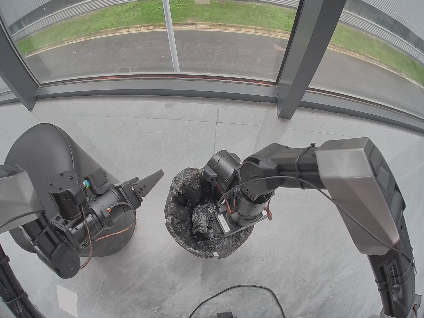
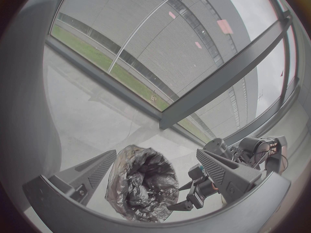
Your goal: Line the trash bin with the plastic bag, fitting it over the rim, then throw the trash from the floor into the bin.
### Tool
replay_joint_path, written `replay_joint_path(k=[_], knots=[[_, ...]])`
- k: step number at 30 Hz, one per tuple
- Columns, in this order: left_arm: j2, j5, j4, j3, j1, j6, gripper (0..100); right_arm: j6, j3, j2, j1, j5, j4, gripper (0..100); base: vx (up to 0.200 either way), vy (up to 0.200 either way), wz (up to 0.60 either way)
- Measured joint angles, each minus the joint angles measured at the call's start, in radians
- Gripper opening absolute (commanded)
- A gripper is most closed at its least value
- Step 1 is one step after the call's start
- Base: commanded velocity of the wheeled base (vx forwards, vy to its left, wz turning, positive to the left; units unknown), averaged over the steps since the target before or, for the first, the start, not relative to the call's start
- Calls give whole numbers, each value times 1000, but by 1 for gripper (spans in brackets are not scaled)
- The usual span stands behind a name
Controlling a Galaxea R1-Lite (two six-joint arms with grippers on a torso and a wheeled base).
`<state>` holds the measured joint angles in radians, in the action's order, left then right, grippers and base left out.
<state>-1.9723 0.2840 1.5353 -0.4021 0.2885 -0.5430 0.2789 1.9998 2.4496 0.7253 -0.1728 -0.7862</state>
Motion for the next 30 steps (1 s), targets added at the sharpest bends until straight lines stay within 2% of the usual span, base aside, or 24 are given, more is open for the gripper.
replay_joint_path(k=[4, 7, 13, 16, 19, 23, 30], knots=[[108, 1, -38, 10, -6, 0, 100, -23, 0, -48, -2, -73, -144, 100, 0, 0, 0], [213, 0, -127, 15, -19, 0, 100, -29, 0, -79, -13, -137, -246, 100, 0, 0, 0], [436, -2, -432, 13, -71, 1, 100, -24, 0, -141, -56, -248, -470, 100, 0, 0, 0], [536, -2, -588, 5, -100, 6, 100, -24, 0, -174, -77, -265, -620, 100, 0, 0, 0], [630, -2, -783, -9, -124, 19, 100, -13, 0, -208, -95, -271, -703, 100, 0, 0, 0], [763, -2, -1071, -33, -143, 43, 100, 23, 0, -258, -120, -271, -739, 100, 0, 0, 0], [958, 0, -1469, -93, -139, 73, 100, 78, 0, -349, -150, -260, -764, 100, 0, 0, 0]])
